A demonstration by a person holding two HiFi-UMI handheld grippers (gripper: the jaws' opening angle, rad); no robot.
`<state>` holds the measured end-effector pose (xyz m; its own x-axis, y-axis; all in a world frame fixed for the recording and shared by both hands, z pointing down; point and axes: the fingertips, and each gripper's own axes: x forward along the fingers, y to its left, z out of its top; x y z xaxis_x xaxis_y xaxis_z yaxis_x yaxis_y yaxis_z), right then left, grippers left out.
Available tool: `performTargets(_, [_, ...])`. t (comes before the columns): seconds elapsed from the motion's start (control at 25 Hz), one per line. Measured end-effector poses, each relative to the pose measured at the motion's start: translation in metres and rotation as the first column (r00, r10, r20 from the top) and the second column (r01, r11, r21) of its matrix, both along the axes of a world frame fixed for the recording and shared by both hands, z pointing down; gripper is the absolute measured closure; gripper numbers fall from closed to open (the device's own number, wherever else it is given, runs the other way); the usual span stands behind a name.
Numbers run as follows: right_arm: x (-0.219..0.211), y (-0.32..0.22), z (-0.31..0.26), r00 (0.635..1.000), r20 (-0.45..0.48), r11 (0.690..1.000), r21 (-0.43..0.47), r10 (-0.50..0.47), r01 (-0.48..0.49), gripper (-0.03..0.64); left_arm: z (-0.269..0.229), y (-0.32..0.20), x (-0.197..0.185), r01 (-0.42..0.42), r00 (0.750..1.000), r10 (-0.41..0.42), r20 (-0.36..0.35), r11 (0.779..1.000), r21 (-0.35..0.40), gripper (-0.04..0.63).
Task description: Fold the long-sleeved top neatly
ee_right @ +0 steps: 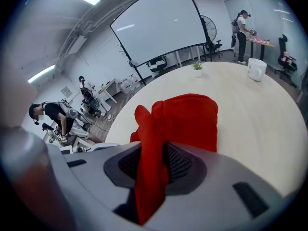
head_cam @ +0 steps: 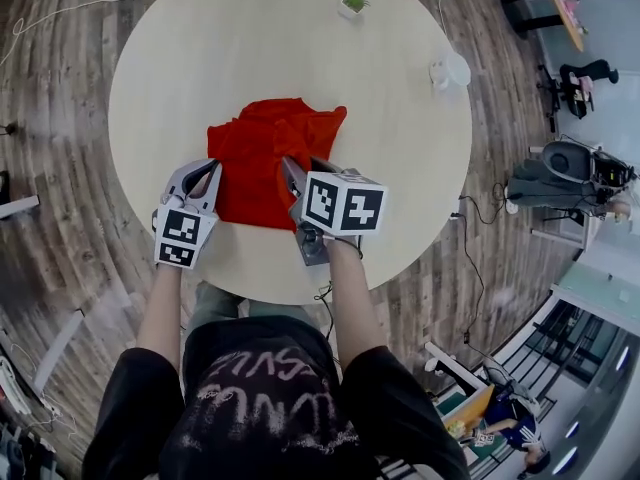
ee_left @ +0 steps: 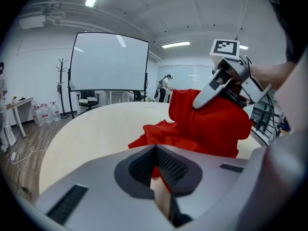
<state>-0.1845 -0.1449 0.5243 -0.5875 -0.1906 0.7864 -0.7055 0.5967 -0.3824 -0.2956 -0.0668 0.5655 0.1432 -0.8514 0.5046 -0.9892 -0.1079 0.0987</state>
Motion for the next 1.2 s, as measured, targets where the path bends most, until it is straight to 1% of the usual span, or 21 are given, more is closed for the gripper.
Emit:
performTargets(0.16, [-0.021,0.013,0.012,0.998,0.005,0.998,0.0,-0.055,0.055,0.479,-0.017,0.012,-0.027,0.05,0.999,-0.05,0.019,0.998,0.026,0.584])
performTargets(0.32, [-0.041,0.027,0.022,0.995,0.021,0.995,-0.008,-0.096,0.096,0.446,-0.026,0.025,-0.048,0.087,0.996,-0.088,0.033,0.996,0.037,0.584])
performTargets(0.52, [-0.066,0.037,0.019,0.987,0.087,0.991,-0.002,-0.133,0.133,0.426,-0.026,0.041,-0.06,0.122,0.992,-0.123,0.036,0.992,0.031,0.584])
performTargets(0.68, [-0.081,0.047,0.025,0.983,0.094,0.987,0.0,-0.159,0.16,0.416,-0.026,0.054,-0.067,0.145,0.989,-0.145,0.038,0.989,0.023,0.584])
performTargets(0.88, [-0.093,0.053,0.033,0.98,0.066,0.982,0.022,-0.187,0.186,0.414,-0.026,0.064,-0.079,0.172,0.984,-0.173,0.046,0.985,0.022,0.584])
performTargets(1.0, [-0.097,0.054,0.041,0.981,0.076,0.984,0.009,-0.176,0.176,0.416,-0.029,0.067,-0.084,0.186,0.981,-0.187,0.045,0.982,0.026,0.584])
performTargets(1.2, [-0.1,0.051,0.054,0.985,0.07,0.987,0.02,-0.158,0.157,0.446,-0.028,0.067,-0.087,0.182,0.982,-0.183,0.045,0.983,0.026,0.584])
